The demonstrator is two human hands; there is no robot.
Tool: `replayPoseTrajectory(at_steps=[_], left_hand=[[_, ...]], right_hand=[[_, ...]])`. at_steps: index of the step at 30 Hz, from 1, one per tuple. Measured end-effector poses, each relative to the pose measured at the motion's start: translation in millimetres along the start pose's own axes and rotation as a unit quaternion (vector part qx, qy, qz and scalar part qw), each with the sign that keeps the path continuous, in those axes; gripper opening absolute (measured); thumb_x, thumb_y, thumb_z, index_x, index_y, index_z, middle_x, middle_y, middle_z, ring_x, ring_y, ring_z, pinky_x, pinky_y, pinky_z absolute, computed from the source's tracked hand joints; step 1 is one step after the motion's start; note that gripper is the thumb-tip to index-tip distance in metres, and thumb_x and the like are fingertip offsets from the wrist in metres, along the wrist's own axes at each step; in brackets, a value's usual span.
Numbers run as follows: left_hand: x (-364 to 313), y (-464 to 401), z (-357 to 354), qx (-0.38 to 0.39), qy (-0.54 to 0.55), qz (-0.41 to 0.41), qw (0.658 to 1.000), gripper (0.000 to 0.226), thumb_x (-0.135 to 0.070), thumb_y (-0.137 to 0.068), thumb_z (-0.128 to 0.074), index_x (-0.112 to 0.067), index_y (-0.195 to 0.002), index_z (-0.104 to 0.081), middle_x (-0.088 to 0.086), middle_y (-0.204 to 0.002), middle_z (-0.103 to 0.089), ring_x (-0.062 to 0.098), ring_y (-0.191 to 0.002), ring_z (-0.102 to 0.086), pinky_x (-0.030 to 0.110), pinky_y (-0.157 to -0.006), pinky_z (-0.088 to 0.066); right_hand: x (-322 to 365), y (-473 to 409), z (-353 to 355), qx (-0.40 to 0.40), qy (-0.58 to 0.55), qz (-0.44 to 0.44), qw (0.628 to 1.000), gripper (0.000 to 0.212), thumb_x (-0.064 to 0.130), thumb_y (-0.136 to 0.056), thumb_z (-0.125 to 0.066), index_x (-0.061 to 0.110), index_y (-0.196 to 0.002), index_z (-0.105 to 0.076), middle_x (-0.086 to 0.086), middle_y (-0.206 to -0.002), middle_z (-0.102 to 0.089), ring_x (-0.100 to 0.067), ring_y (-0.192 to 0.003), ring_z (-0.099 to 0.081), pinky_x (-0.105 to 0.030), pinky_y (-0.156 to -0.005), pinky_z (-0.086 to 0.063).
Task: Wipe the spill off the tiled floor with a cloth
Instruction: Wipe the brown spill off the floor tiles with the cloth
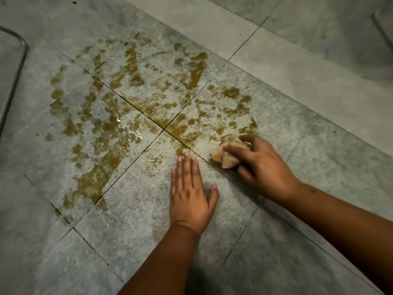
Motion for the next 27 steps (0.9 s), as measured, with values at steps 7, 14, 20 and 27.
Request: replayPoseTrajectory(at_steps=[7,14,20,27], left_hand=[[-5,-8,-16,0.026,-0.024,-0.027,0.999,0.079,-0.058,-0.093,-0.034,-0.01,-0.154,-0.017,0.008,-0.161,-0.013,0.02,-0.149,-0.003,0.036,-0.118,-0.001],[-4,-10,-18,0.034,-0.032,-0.022,0.999,0.081,-0.06,-0.092,-0.035,-0.01,-0.153,-0.017,0.008,-0.161,-0.015,0.02,-0.148,-0.005,0.037,-0.118,0.0],[-6,-11,-15,0.028,-0.022,-0.014,0.999,0.081,-0.059,-0.09,-0.036,-0.009,-0.152,-0.02,0.008,-0.16,-0.017,0.02,-0.148,-0.007,0.036,-0.119,0.001],[-6,-10,-14,0.024,-0.018,-0.015,0.999,0.082,-0.058,-0.089,-0.038,-0.009,-0.152,-0.022,0.009,-0.16,-0.02,0.022,-0.148,-0.01,0.04,-0.119,-0.005]], right_hand=[[-24,-56,-11,0.003,0.048,0.001,0.999,0.05,0.031,-0.091,-0.057,0.032,-0.14,-0.046,-0.016,-0.143,-0.038,-0.036,-0.119,-0.043,-0.044,-0.099,-0.041],[-19,7,-18,0.057,0.033,-0.023,0.998,0.054,0.048,-0.081,-0.035,0.031,-0.128,-0.055,-0.01,-0.13,-0.047,-0.031,-0.106,-0.049,-0.039,-0.086,-0.044],[-10,-19,-4,-0.017,0.024,-0.013,0.999,0.047,0.031,-0.089,-0.055,0.028,-0.136,-0.05,-0.015,-0.137,-0.04,-0.035,-0.117,-0.044,-0.042,-0.099,-0.039],[-9,-47,-24,0.005,0.046,-0.008,0.999,0.051,0.026,-0.094,-0.055,0.025,-0.143,-0.042,-0.018,-0.141,-0.035,-0.037,-0.119,-0.041,-0.045,-0.099,-0.039]])
Point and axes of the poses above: each hand's wrist, its own y-axis away from the middle knuckle, its own z-axis out of the back of the hand, x = y × z, the point moved 7 cm from there along -y, towards the middle knuckle
